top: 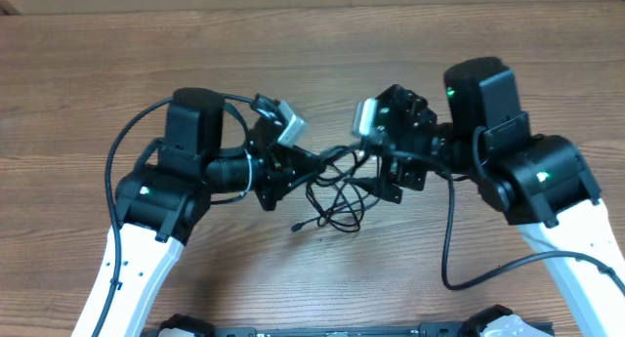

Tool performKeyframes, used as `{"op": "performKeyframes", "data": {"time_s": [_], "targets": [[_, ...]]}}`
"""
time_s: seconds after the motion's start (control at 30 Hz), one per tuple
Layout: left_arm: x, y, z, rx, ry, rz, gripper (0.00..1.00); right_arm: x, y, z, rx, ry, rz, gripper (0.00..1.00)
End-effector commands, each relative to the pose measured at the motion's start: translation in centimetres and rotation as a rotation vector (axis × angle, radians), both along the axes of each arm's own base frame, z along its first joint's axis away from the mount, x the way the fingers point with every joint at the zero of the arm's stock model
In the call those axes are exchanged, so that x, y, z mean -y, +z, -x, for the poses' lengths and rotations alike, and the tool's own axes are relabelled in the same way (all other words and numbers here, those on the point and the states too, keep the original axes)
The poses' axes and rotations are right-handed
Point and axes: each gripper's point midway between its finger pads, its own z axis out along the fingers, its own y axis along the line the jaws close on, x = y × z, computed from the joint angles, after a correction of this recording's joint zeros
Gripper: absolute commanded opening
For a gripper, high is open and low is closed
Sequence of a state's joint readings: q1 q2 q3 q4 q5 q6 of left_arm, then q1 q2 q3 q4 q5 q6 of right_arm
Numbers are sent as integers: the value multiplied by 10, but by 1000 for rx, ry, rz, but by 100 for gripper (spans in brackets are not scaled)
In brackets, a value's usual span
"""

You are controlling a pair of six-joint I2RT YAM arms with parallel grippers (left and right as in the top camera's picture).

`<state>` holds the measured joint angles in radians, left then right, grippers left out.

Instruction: Untangle cables

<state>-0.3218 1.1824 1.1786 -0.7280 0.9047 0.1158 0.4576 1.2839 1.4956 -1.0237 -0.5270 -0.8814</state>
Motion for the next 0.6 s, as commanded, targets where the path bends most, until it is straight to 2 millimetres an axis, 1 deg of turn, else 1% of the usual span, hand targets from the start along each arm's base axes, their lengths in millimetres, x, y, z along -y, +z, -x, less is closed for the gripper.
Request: {"op": "performKeyframes", "data": {"time_s": [0.0, 0.03, 0.07, 0.1, 0.23, 0.3, 0.37, 0.43, 0.5, 0.57], "targets": [[8, 10, 7, 17, -47, 28, 4, 2, -1, -7, 88, -15, 74, 74], [8, 10, 5, -1, -31, 31, 4, 1, -2, -5, 87, -8, 75, 56], [8, 12, 4, -13, -21, 40, 4, 0, -2, -4, 86, -5, 76, 40], [9, 15, 2, -25, -9, 54, 4, -1, -2, -3, 84, -2, 77, 32], [13, 26, 2, -39, -18, 105, 4, 0, -5, -1, 70, -1, 84, 30], [14, 28, 2, -50, -13, 116, 4, 1, -5, -1, 68, -1, 85, 18], [13, 29, 1, -50, -9, 118, 4, 2, -6, -3, 73, -13, 94, 4], [11, 25, -6, -88, 46, 107, 4, 5, -6, -8, 65, -57, 94, 4], [3, 16, -21, -152, 180, 71, 4, 3, 0, -12, 25, -123, 44, 4], [-8, 5, -34, -210, 307, 38, 4, 3, 3, -14, 7, -148, 20, 4]]}}
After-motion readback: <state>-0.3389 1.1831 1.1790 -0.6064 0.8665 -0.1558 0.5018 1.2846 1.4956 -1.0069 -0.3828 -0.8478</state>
